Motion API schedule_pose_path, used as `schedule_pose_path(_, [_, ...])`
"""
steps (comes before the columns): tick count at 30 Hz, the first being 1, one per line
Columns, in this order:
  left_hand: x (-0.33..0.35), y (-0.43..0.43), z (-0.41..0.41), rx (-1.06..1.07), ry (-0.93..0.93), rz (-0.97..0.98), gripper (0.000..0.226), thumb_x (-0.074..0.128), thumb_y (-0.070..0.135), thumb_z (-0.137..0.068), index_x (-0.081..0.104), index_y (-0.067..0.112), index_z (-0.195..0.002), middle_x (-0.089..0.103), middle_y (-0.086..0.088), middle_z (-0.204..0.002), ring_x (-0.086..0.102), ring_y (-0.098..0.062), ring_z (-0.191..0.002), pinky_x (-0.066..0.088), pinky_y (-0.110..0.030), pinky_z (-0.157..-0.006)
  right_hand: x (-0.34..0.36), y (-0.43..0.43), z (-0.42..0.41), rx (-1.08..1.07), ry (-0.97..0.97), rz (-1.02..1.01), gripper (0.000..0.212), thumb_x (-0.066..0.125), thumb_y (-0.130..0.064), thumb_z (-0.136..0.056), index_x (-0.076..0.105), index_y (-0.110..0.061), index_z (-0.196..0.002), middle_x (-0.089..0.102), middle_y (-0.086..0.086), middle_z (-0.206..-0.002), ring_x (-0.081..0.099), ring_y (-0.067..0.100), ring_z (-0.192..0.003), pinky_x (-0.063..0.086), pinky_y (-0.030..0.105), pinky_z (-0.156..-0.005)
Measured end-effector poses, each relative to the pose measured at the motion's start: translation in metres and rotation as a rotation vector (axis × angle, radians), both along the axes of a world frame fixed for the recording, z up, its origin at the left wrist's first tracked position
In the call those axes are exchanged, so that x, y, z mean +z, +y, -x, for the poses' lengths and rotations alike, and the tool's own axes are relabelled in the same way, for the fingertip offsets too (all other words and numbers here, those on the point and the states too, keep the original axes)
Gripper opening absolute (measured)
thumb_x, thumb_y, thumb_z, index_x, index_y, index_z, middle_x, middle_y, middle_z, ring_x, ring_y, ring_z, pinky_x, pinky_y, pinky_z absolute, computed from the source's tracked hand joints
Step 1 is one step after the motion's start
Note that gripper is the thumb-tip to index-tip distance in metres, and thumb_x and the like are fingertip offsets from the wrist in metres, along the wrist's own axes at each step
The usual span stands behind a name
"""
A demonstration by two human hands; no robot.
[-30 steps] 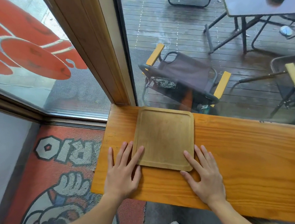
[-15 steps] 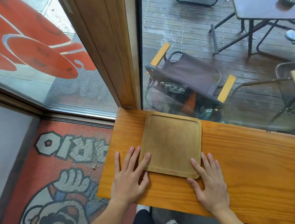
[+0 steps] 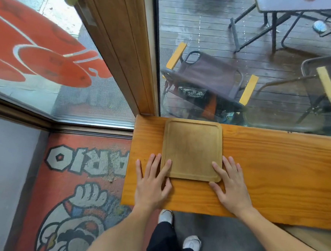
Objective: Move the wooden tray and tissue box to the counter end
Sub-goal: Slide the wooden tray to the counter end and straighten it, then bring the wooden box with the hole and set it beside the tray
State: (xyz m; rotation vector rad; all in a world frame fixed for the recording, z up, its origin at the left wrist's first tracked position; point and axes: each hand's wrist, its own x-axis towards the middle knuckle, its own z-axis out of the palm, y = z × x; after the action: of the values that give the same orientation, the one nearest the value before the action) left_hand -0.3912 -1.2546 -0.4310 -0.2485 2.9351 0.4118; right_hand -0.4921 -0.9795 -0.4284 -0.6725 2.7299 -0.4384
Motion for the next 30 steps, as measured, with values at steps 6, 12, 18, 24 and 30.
schedule_pose_path(6, [0.023,-0.002,0.005,0.041,-0.144,-0.129,0.071,0.045,0.041,-0.086,0.029,0.036,-0.155,0.029,-0.007,-0.165,0.014,-0.026,-0.156,0.003,-0.066,-0.121,0.054,-0.018,0.030,0.024,-0.409,-0.310,0.071,0.051,-0.050,-0.092,0.016,-0.041,-0.154,0.004,0.003,-0.167,-0.001,0.028,-0.154,0.017,0.052,-0.122])
schedule_pose_path(12, [0.102,0.021,0.018,0.336,-0.314,-0.305,0.056,0.049,0.023,-0.090,0.043,0.024,-0.146,0.017,-0.015,-0.167,0.003,-0.033,-0.155,0.018,-0.050,-0.123,0.121,-0.035,-0.005,-0.240,-0.726,-0.043,0.056,0.033,-0.048,-0.102,0.032,-0.024,-0.153,0.022,0.004,-0.164,0.024,0.024,-0.150,0.023,0.040,-0.119])
schedule_pose_path(18, [0.140,0.086,0.001,0.209,-0.353,-0.263,0.051,0.047,0.018,-0.085,0.056,0.010,-0.135,0.052,-0.015,-0.145,0.034,-0.035,-0.143,0.031,-0.045,-0.118,0.184,0.016,-0.023,-0.561,-0.937,0.348,0.052,0.032,-0.042,-0.105,0.062,-0.005,-0.126,0.065,0.011,-0.124,0.061,0.016,-0.100,0.047,0.017,-0.074])
schedule_pose_path(24, [0.179,0.210,0.056,0.158,-0.436,-0.652,0.036,0.039,0.021,-0.103,0.059,0.013,-0.132,0.065,-0.003,-0.115,0.059,-0.021,-0.106,0.046,-0.035,-0.091,0.243,0.174,-0.018,-0.964,-0.669,0.770,0.034,0.048,-0.036,-0.101,0.069,-0.013,-0.087,0.071,-0.001,-0.082,0.067,0.016,-0.084,0.049,0.035,-0.081])
schedule_pose_path(30, [0.172,0.374,0.120,0.085,-0.569,-0.814,0.031,0.044,0.022,-0.100,0.063,0.014,-0.122,0.069,-0.007,-0.113,0.065,-0.028,-0.102,0.053,-0.044,-0.091,0.252,0.374,-0.003,-1.254,-0.488,0.837,0.019,0.056,-0.019,-0.099,0.069,-0.006,-0.093,0.068,0.006,-0.083,0.065,0.016,-0.079,0.052,0.028,-0.075])
